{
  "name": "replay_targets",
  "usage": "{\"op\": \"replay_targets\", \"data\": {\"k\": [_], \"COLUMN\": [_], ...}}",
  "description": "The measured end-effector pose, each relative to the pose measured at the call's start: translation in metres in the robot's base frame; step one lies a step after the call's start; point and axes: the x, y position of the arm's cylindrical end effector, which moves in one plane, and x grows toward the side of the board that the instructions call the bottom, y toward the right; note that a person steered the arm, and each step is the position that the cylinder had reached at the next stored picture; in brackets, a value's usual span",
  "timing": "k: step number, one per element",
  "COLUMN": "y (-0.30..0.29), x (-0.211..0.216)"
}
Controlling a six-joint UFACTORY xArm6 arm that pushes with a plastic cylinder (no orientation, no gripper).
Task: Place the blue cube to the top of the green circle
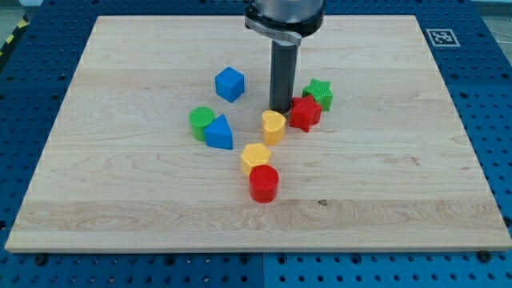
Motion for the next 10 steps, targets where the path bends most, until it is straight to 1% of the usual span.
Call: {"op": "replay_targets", "data": {"k": [3,5,8,10], "y": [0.0,0.0,-0.045,-0.049], "x": [-0.021,-0.023,-0.045,-0.045]}}
